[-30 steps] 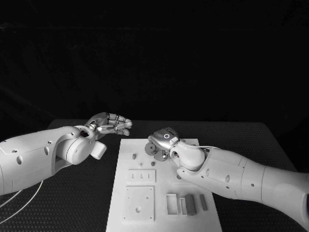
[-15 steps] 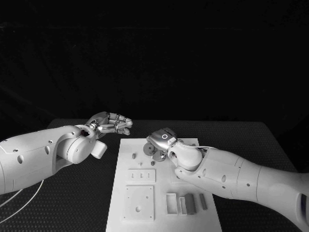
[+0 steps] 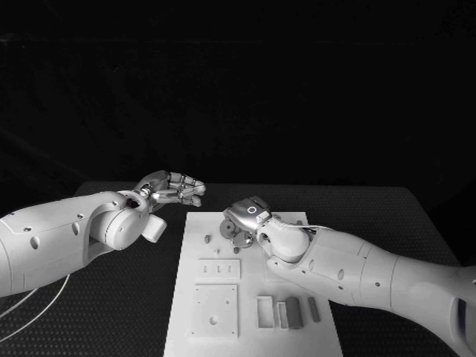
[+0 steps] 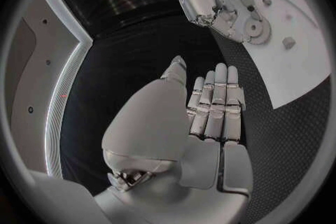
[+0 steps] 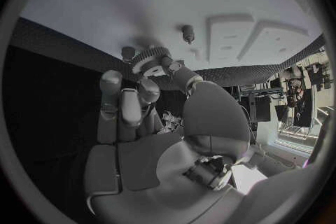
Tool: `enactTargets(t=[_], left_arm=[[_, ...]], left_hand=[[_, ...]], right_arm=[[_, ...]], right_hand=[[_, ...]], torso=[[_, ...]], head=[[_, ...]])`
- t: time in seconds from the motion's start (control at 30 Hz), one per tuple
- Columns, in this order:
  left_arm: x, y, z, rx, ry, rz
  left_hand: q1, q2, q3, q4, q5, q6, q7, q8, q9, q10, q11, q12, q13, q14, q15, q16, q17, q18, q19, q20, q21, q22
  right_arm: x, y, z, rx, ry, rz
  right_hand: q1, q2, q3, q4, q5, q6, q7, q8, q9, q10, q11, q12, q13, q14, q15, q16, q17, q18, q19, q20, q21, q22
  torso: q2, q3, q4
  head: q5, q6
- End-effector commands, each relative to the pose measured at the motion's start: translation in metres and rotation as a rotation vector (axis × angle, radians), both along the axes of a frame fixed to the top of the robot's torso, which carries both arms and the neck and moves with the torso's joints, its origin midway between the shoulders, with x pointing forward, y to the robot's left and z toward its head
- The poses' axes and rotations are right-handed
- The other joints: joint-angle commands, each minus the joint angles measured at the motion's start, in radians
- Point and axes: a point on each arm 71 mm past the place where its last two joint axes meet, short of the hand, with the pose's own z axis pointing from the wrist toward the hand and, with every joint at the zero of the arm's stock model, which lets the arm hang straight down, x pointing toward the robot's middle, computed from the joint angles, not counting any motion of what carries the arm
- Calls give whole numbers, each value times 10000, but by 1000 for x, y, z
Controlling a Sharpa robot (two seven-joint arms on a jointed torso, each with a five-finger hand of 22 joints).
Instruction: Assemble the parts on the task board
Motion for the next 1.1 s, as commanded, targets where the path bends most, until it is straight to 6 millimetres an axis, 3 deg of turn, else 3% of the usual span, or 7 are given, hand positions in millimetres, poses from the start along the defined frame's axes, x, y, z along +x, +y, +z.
enactTargets(t=[0.03,0.7,1.1], left_arm=[[0,-4,1,-84,-79,-232],[0,-1,0,-68,-45,-188],[-1,-1,-1,-62,-15,-191]], left_hand=[[-80,3,-10,0,-58,35,305,-60,15,77,7,-44,-16,87,10,-34,17,-79,10,-46,-43,-14],[-83,6,-15,0,-58,33,307,-67,18,76,9,-53,-19,87,11,-46,28,-80,11,-45,-52,-14],[-84,5,-18,0,-58,31,308,-70,20,74,11,-59,-20,88,11,-53,34,-81,12,-45,-57,-14]], right_arm=[[0,-3,-9,-304,278,-101],[-3,-13,-13,-259,447,-184],[-4,-12,-14,-154,546,-181]], right_hand=[[87,-11,8,36,-29,59,64,8,14,50,19,-59,-11,53,-7,-55,15,479,3,-32,-65,33],[84,7,-7,37,-29,58,67,1,14,53,22,-60,-20,68,-4,-56,35,480,10,-34,-72,34],[77,0,-21,40,-30,66,66,0,16,57,21,-59,-25,64,-5,-62,11,480,19,-35,-74,36]], torso=[[-3,0,-27],[-1,19,-24],[-3,6,-31]], head=[[10,-12],[23,-63],[6,-53]])
